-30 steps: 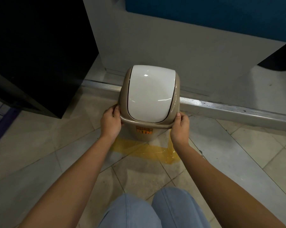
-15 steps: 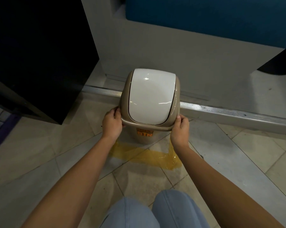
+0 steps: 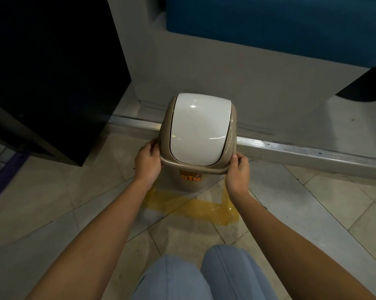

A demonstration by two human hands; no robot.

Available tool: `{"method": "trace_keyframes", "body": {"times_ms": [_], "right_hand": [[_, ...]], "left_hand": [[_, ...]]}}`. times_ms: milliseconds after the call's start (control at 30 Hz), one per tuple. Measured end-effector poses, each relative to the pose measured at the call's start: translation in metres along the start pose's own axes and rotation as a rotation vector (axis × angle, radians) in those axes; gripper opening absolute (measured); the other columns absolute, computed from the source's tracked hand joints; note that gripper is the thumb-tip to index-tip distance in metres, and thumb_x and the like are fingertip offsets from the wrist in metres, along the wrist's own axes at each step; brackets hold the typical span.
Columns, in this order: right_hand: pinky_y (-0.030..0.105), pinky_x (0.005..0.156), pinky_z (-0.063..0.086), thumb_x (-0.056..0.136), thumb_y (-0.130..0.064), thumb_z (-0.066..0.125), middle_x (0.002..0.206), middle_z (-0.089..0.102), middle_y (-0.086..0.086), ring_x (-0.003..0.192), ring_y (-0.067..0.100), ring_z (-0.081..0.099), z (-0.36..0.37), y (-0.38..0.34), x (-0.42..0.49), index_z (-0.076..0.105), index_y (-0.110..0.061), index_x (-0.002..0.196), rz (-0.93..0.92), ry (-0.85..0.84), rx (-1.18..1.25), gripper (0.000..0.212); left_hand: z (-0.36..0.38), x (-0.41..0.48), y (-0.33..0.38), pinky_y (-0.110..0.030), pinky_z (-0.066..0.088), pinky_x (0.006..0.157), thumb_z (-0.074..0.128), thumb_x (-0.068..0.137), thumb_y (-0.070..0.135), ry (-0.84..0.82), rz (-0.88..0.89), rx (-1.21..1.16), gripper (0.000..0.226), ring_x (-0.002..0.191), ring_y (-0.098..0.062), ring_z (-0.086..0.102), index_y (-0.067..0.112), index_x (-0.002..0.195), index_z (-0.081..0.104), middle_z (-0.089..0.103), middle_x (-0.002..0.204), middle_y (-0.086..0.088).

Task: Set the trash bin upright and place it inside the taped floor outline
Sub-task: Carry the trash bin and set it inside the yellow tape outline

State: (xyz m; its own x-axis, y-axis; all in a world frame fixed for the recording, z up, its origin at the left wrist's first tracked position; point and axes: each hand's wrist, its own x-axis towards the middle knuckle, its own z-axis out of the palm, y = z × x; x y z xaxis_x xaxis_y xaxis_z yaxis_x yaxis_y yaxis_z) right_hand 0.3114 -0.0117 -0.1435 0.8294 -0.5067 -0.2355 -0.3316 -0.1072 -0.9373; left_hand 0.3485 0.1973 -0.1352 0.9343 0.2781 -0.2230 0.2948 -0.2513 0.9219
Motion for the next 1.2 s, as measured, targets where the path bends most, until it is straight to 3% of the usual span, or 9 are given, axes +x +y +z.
{"method": "trace_keyframes", "body": {"times_ms": [67,167,333,467,967,1200], "right_hand": [[0.017,0.073,0.041,0.099,-0.030,0.035,0.111,0.056,-0.001,0.094,0.007,0.054,0.001,0.000,0.000,0.050,-0.013,0.125,-0.003,0.009,0.006,0.035],[0.027,0.081,0.048,0.099,-0.030,0.036,0.112,0.058,0.001,0.095,0.011,0.055,0.003,-0.001,-0.001,0.050,-0.013,0.125,0.015,0.021,0.024,0.034],[0.034,0.094,0.045,0.099,-0.029,0.035,0.118,0.056,0.004,0.110,0.018,0.053,0.002,0.000,0.000,0.051,-0.014,0.125,0.009,0.022,0.028,0.034],[0.042,0.107,0.041,0.099,-0.027,0.037,0.130,0.054,0.007,0.122,0.020,0.049,0.001,-0.003,0.002,0.049,-0.013,0.132,-0.011,0.032,0.027,0.038],[0.044,0.109,0.041,0.100,-0.029,0.034,0.136,0.052,0.005,0.126,0.019,0.048,0.002,-0.009,0.018,0.044,-0.017,0.139,-0.028,-0.024,-0.010,0.042],[0.043,0.109,0.040,0.100,-0.029,0.034,0.135,0.053,0.004,0.126,0.019,0.047,0.002,-0.010,0.017,0.045,-0.019,0.137,-0.025,-0.031,-0.010,0.040]], "left_hand": [[0.000,0.002,0.001,-0.006,0.044,0.052,0.038,0.098,0.026,0.001,0.003,0.009,0.036,0.082,0.000,0.054,0.020,0.130,0.052,0.057,0.117,0.002],[-0.001,0.003,0.002,-0.006,0.043,0.055,0.038,0.098,0.026,-0.002,0.007,0.019,0.036,0.082,0.001,0.054,0.021,0.131,0.052,0.059,0.119,0.001],[-0.001,0.003,0.002,-0.020,0.048,0.072,0.038,0.098,0.027,0.001,0.009,0.032,0.036,0.091,-0.006,0.057,0.020,0.130,0.052,0.061,0.123,-0.003],[0.002,0.002,0.005,-0.043,0.047,0.099,0.038,0.097,0.026,0.018,-0.004,0.013,0.037,0.114,-0.020,0.055,0.020,0.130,0.052,0.059,0.127,-0.004],[0.004,0.012,0.008,-0.047,0.048,0.097,0.038,0.098,0.028,-0.011,-0.001,0.033,0.035,0.113,-0.022,0.056,0.023,0.130,0.052,0.061,0.125,-0.003],[0.003,0.013,0.007,-0.033,0.044,0.096,0.038,0.098,0.028,-0.005,0.033,0.053,0.035,0.108,-0.013,0.053,0.023,0.129,0.052,0.060,0.126,-0.001]]}}
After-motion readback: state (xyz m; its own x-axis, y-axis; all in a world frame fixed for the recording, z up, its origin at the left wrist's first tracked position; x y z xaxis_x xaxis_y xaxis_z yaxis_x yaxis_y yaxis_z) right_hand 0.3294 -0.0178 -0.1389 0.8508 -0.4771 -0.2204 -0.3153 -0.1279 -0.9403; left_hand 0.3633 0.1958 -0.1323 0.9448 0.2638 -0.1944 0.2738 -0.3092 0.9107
